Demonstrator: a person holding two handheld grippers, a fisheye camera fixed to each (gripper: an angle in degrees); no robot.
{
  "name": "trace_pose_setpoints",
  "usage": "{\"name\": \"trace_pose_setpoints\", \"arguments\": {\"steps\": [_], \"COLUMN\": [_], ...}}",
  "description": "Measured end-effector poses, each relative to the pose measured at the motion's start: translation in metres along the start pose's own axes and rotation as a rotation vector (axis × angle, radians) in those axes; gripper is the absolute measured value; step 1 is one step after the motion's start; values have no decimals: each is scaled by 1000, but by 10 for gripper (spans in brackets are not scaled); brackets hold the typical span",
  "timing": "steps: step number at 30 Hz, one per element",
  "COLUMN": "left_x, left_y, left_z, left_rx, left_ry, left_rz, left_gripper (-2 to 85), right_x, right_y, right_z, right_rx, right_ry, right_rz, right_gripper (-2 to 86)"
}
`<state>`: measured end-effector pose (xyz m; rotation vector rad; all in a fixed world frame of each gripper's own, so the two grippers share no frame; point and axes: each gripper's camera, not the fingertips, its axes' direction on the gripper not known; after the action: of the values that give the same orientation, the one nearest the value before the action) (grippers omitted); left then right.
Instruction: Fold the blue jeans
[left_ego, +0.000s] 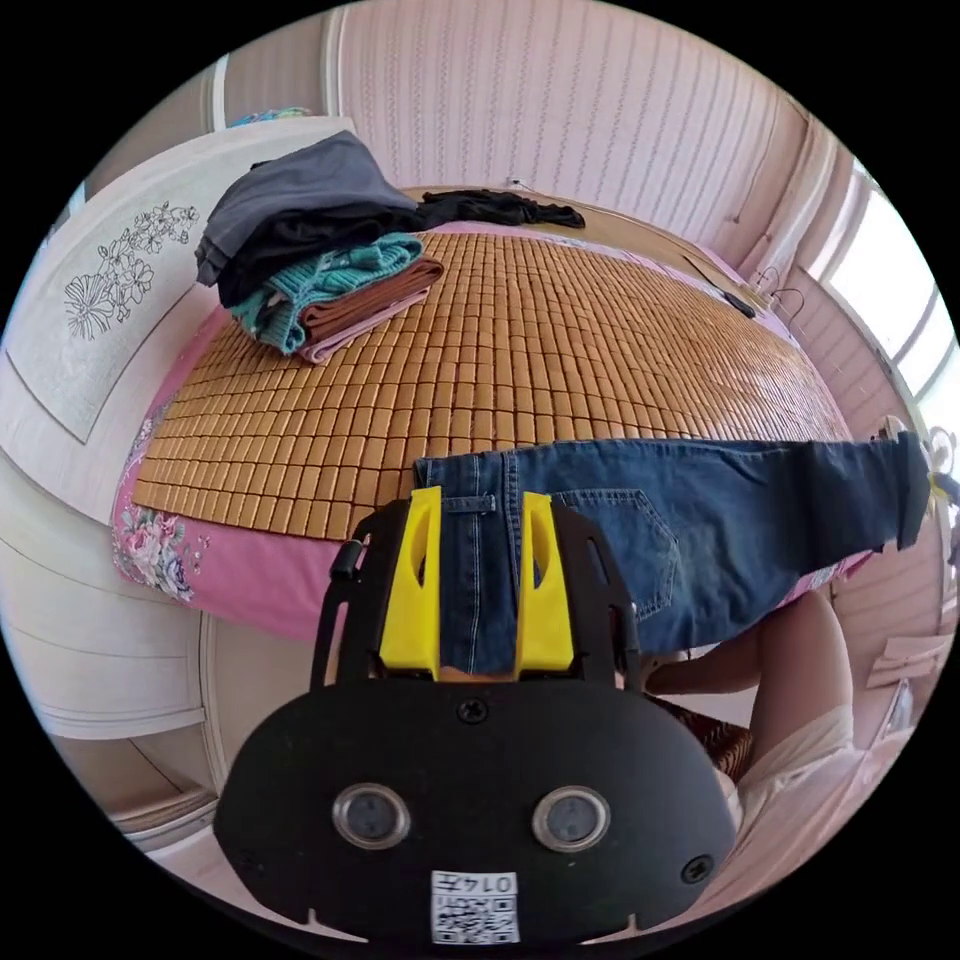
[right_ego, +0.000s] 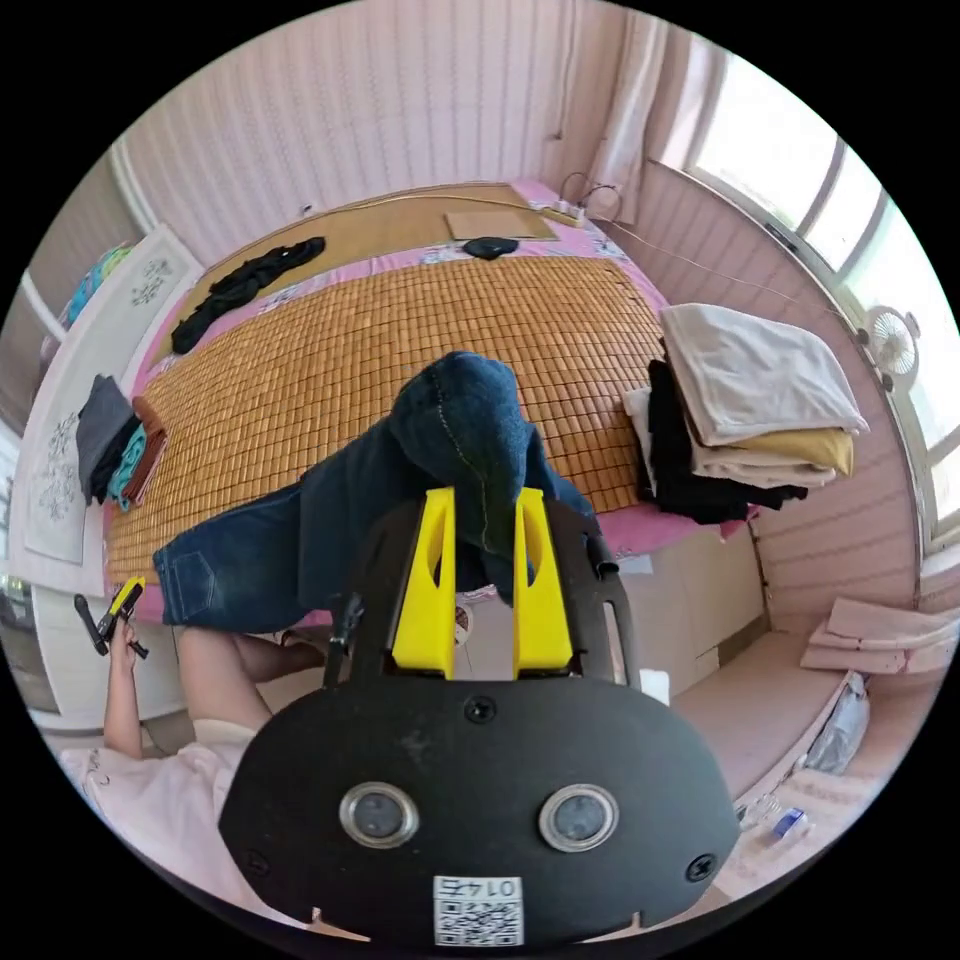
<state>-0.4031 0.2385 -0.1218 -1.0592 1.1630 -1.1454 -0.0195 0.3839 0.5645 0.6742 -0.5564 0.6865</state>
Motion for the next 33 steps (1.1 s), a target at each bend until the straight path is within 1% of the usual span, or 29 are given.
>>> {"name": "trace_pose_setpoints", "arguments": {"steps": [1,4,6,7,9,10,13,15,16,17,18,19,21,22,24,27,29,31,32,33], "left_x": [-3,-15,-21,-19,-17,-17,-27,-42,-45,-51,-56,-59,-70,-73,-84,-93,-96,-99,-101,-104], "left_y": [-6,-27,-31,-30,-28,-27,-12,16,26,49,74,87,138,149,182,200,205,209,210,210], "left_z": [8,49,84,84,84,81,56,6,-7,-31,-48,-54,-64,-63,-58,-64,-68,-71,-73,-78], "left_rx": [-10,-103,-233,-209,-204,-197,-145,-37,-16,-7,-19,-29,-86,-102,-140,-107,-92,-80,-74,-57], "left_ry": [3,-8,-6,-26,-42,2,46,196,242,314,356,364,371,373,368,372,367,359,358,360], "left_rz": [-16,-83,-96,-68,22,53,86,100,108,106,94,84,15,-11,-105,-154,-162,-162,-163,-160], "left_gripper": [121,132,121,115,45,42,30,28,27,25,22,21,18,17,17,18,18,17,15,14], "right_x": [1,-23,-61,-72,-116,-128,-188,-242,-256,-287,-318,-334,-396,-412,-467,-517,-537,-547,-546,-545], "right_y": [0,7,10,11,14,14,11,4,3,0,-2,-3,-3,-2,-1,0,8,23,29,31], "right_z": [-1,5,26,32,52,57,71,72,71,69,68,68,72,75,99,126,136,154,147,146], "right_rx": [3,19,-66,-88,-150,-165,-213,-215,-210,-195,-185,-182,-170,-180,-298,-392,-415,-463,-373,-375], "right_ry": [-3,-122,-140,-138,-187,-207,-324,-384,-392,-402,-400,-397,-379,-368,-342,-267,-225,-116,-132,-140], "right_rz": [14,-31,-135,-161,-274,-301,-435,-567,-603,-685,-771,-811,-959,-989,-1091,-1162,-1196,-1248,-1276,-1277], "right_gripper": [85,83,87,89,90,89,82,82,83,86,93,96,117,122,133,160,162,158,147,129]}}
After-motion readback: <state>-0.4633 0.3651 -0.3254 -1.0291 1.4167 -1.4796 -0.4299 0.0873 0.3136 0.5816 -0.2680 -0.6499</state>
